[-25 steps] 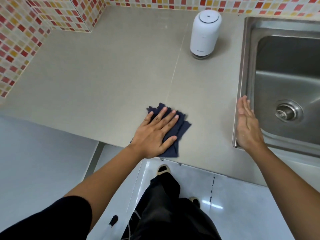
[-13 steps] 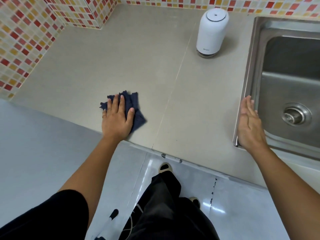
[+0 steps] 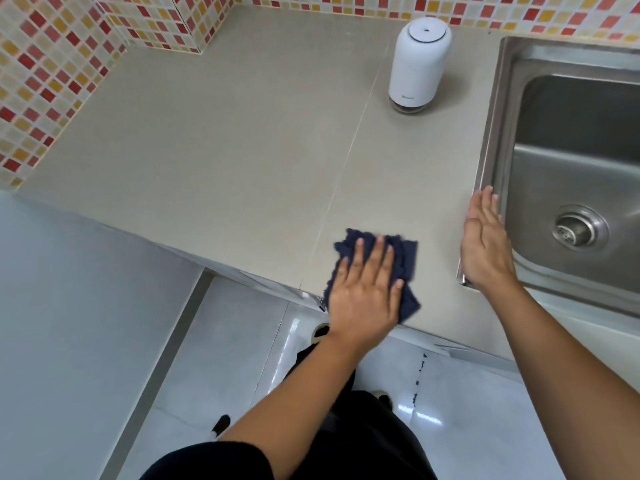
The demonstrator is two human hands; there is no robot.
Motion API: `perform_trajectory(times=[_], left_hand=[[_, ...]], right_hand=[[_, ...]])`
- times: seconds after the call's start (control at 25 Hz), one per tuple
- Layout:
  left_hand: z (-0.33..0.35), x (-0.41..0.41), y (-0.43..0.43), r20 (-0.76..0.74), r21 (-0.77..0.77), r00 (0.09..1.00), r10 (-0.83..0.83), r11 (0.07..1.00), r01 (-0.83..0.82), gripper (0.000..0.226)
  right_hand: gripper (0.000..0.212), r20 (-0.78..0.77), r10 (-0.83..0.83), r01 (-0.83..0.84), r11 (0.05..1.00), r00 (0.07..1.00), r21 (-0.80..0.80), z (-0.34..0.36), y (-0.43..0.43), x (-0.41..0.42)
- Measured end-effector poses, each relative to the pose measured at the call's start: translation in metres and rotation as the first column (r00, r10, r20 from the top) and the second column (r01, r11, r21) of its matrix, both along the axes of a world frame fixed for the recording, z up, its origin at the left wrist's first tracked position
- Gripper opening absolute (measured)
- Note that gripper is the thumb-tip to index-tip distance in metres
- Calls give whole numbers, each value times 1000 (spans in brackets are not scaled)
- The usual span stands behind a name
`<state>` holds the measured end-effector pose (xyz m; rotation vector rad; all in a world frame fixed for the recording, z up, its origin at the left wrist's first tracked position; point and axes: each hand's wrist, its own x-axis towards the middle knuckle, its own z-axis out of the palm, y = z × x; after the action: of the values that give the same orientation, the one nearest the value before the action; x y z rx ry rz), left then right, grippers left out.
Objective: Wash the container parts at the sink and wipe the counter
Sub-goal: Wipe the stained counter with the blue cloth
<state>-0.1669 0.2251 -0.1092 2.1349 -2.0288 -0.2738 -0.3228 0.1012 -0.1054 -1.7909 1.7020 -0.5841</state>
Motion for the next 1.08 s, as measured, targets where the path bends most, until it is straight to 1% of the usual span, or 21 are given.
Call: perform_trajectory(times=[0.08, 0.12, 0.2, 0.28, 0.32, 0.36, 0.4, 0.48, 0.56, 0.68, 0.8, 0.88, 0.92, 1.0, 1.08], left_hand=[[0, -14, 3, 7, 50, 998, -62, 997, 61, 58], [0, -17, 4, 35, 63, 996, -86, 995, 83, 60], [-2, -10, 6, 76, 43, 988, -138, 990, 135, 62], [-1, -1, 7, 42, 16, 982, -187, 982, 186, 66], [0, 5, 7, 4, 42, 981, -194, 980, 194, 72], [3, 9, 8, 15, 45, 978, -207, 978, 206, 81], [6, 11, 7, 89, 11, 965, -248, 969, 248, 90], [2, 15, -2, 251, -54, 893, -375, 915, 399, 104], [-7, 18, -10, 302, -76, 840, -451, 867, 493, 107], [-16, 15, -11, 313, -150, 833, -457, 842, 519, 98], [-24, 9, 2, 305, -294, 814, -494, 764, 574, 74], [-30, 11, 5, 268, -375, 797, -541, 703, 604, 58], [-34, 12, 8, 248, -410, 792, -558, 680, 607, 53], [-39, 11, 19, 209, -451, 789, -578, 659, 603, 55], [-41, 6, 26, 110, -474, 780, -615, 658, 585, 56]], right_hand=[[58, 4, -9, 9, 1000, 1000, 10, 1, 0, 1], [58, -4, -10, 10, 1000, 1000, 15, 0, 0, 0], [56, -21, 0, 1, 1000, 1000, 19, -1, 1, 1], [54, -22, 6, -5, 1000, 1000, 18, 1, 3, 3], [52, -14, 18, -18, 1000, 1000, 23, 1, 2, 7], [50, -7, 23, -23, 999, 1000, 24, 1, 3, 10], [49, 1, 15, -15, 1000, 1000, 22, 2, 5, 10], [48, 14, 6, -7, 1000, 1000, 20, 4, 4, 8], [48, -7, 18, -18, 1000, 1000, 23, 3, 6, 3], [49, -20, 27, -27, 1000, 999, 15, 2, 4, -2], [48, -30, 42, -42, 999, 999, 28, 2, 9, -3], [47, 25, 30, -31, 999, 999, 38, 5, 9, -4], [47, 63, 21, -24, 999, 998, 47, 7, 11, -5], [47, 95, 32, -34, 999, 995, 17, 13, 15, -11], [49, 85, 38, -34, 999, 996, -37, 22, 21, -22]])
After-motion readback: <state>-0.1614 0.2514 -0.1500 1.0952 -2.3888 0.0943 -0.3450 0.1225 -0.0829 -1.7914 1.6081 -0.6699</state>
